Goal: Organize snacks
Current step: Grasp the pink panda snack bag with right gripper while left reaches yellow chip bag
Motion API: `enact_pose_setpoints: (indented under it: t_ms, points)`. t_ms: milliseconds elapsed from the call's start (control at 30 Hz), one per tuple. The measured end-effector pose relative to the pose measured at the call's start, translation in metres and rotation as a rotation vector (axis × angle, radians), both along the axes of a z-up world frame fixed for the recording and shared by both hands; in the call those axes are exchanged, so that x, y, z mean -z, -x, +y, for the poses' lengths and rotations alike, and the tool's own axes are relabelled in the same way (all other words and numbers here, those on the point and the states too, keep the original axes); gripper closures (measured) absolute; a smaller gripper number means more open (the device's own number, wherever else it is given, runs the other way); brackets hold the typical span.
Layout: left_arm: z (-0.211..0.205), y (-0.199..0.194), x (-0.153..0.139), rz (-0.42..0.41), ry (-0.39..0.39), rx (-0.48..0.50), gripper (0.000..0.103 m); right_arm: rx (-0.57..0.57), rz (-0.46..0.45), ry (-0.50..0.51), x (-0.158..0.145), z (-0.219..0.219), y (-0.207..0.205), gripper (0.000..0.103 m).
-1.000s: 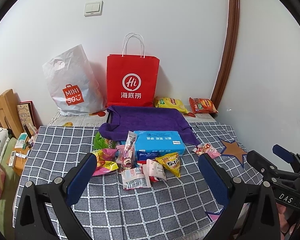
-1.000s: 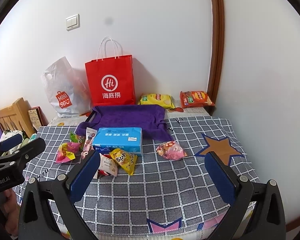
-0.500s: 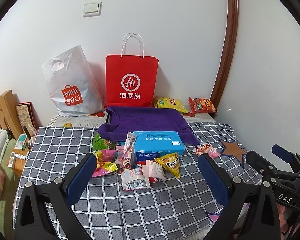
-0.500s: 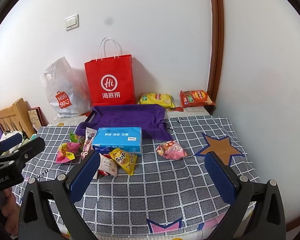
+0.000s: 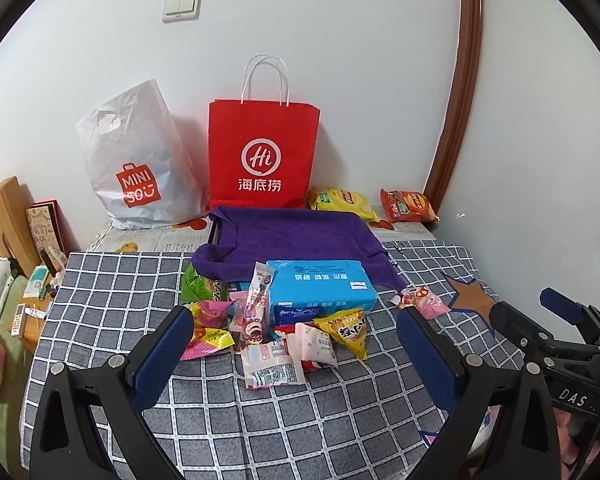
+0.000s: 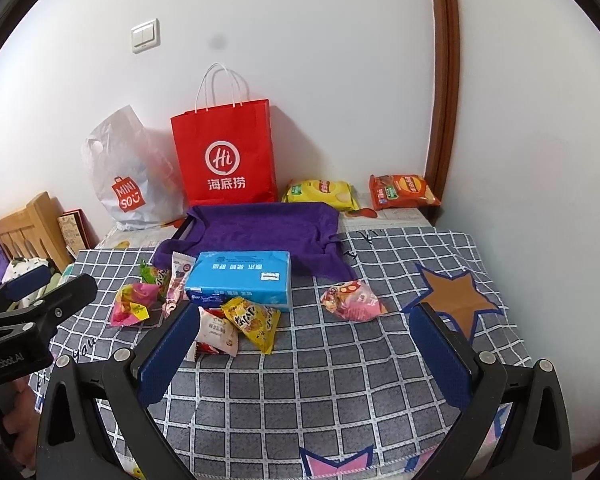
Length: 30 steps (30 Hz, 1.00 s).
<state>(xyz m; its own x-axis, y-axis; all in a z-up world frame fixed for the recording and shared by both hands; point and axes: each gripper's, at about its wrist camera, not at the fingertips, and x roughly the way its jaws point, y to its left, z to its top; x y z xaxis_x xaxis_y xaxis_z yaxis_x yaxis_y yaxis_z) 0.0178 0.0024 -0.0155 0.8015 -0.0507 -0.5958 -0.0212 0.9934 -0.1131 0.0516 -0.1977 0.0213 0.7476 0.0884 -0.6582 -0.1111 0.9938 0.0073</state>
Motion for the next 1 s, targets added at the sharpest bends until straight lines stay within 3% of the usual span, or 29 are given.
enact_pose_setpoints:
  t_ms: [433, 833, 1000]
  points:
    - [0.017, -0.046, 0.033, 0.074, 0.005, -0.009, 0.001, 0.058, 0.084, 0.023, 0.04, -0.01, -0.048, 0.0]
    - [0.045, -0.095, 0.078, 0.176, 0.012, -0.053, 0.001, 0.121, 0.169, 0.078, 0.099, -0.047, -0.104, 0.0]
    - [0.057, -0.107, 0.09, 0.202, 0.027, -0.073, 0.001, 0.13, 0.212, 0.035, 0.121, -0.06, -0.128, 0.0]
